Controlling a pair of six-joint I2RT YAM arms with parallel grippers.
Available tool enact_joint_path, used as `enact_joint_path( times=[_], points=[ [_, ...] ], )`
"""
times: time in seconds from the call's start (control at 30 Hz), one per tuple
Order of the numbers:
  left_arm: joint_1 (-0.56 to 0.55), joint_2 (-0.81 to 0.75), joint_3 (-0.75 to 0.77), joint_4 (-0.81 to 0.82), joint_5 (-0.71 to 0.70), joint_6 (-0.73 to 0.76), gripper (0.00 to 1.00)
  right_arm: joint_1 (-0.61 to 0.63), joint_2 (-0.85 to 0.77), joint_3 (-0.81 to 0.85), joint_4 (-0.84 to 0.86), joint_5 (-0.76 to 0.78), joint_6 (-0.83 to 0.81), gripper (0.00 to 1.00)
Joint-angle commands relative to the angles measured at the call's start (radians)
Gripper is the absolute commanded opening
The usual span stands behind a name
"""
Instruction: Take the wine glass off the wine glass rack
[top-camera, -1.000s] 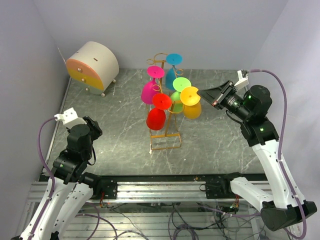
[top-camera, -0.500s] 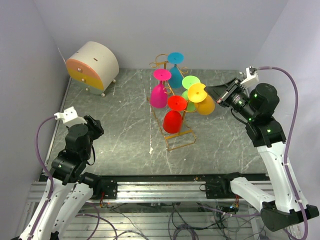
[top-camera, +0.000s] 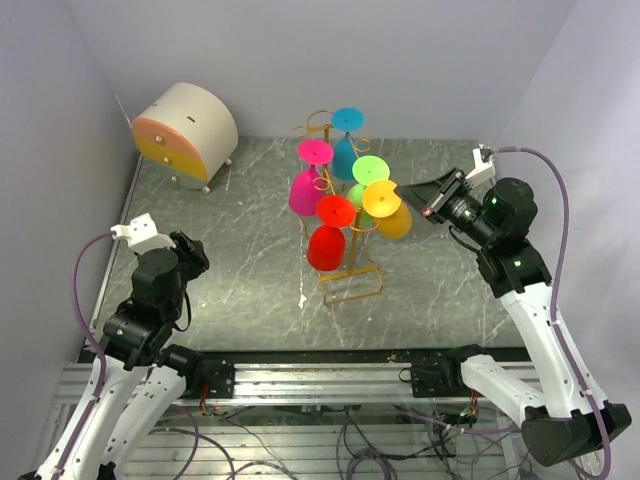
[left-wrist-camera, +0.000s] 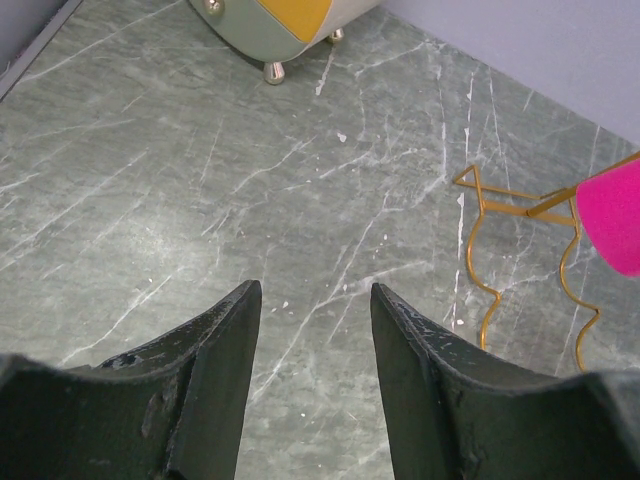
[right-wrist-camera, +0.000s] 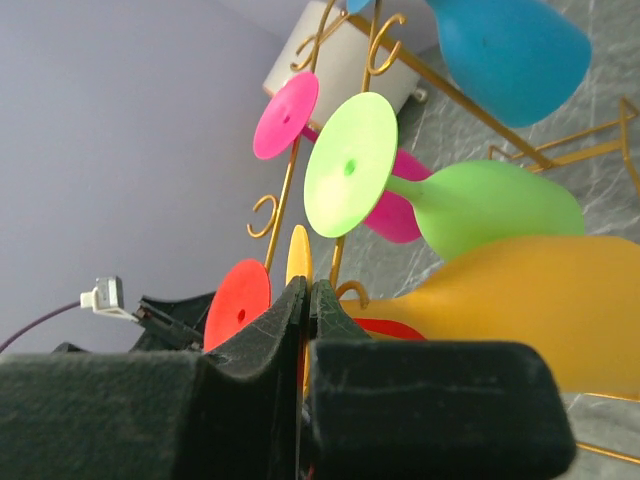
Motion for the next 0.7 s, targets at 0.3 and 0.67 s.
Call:
enact_joint_path(
  times=[0.3,0.67],
  points=[
    [-0.01,-0.005,0.03,0.002,-0.024,0.004,0.58,0.003,-0.01,-0.105,0.134,-0.131,0.096,0.0],
    [-0.011,-0.004,0.03,-0.001,-0.027,0.004,0.58,0.003,-0.03,-0.132,0.125,-0.051,0.136,0.0]
  ],
)
